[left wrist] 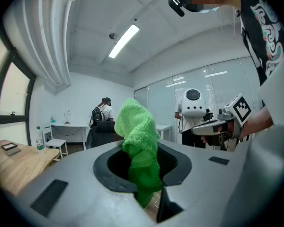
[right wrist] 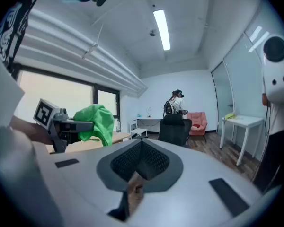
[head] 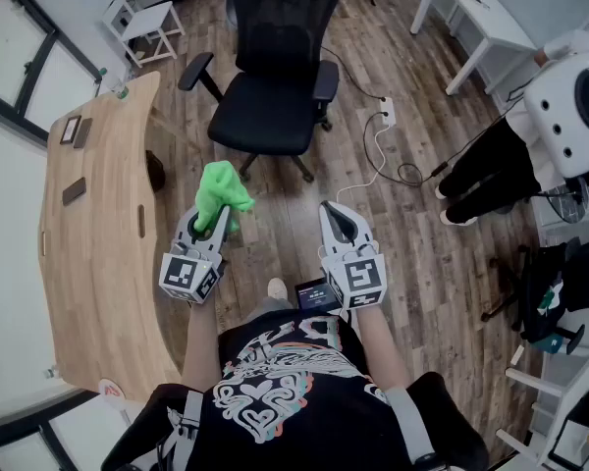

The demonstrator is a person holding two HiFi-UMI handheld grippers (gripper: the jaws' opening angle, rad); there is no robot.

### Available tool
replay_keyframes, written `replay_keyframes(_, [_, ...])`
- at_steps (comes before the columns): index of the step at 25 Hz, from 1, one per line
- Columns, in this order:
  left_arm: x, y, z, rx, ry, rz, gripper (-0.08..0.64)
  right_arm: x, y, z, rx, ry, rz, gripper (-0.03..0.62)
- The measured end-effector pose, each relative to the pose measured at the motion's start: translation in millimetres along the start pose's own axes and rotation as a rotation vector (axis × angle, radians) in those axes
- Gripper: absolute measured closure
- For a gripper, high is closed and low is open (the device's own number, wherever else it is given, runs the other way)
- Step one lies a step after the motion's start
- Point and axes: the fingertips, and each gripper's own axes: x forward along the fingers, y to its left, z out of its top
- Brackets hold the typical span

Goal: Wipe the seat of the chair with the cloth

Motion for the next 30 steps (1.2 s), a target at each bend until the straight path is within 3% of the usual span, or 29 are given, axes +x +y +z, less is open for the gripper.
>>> replay_keyframes(3, [-6.2, -3.5, -8.2, -0.026, 0.014, 0.003, 0.474, -3.7, 2.6, -3.5, -0.037, 0.004, -0.023, 0.592])
replay_keyframes(11, [-10.4, -1.7, -5.9, -0.040, 0.002, 0.031, 0.472, -6.5, -6.7, -6.3, -0.017, -0.009, -0.029, 0.592])
replay_keyframes(17, [5.6, 8.4, -14.2, -0.094, 0.017, -0.012, 0.472, 14.4, -21.9, -34.9, 0.004, 0.106, -0.063, 0.592])
replay_keyframes(24, [51.3, 52.3, -29.6, -0.090, 0.034, -0.013, 0.472, 66.2, -42.4, -35.9, -0.005, 0.114, -0.085, 0.592])
replay_keyframes(30, [113.8, 123.8, -40.5, -0.097, 0.027, -0.046, 0.472, 148.3, -65.2, -31.0, -0.005, 0.126, -0.121, 0.592])
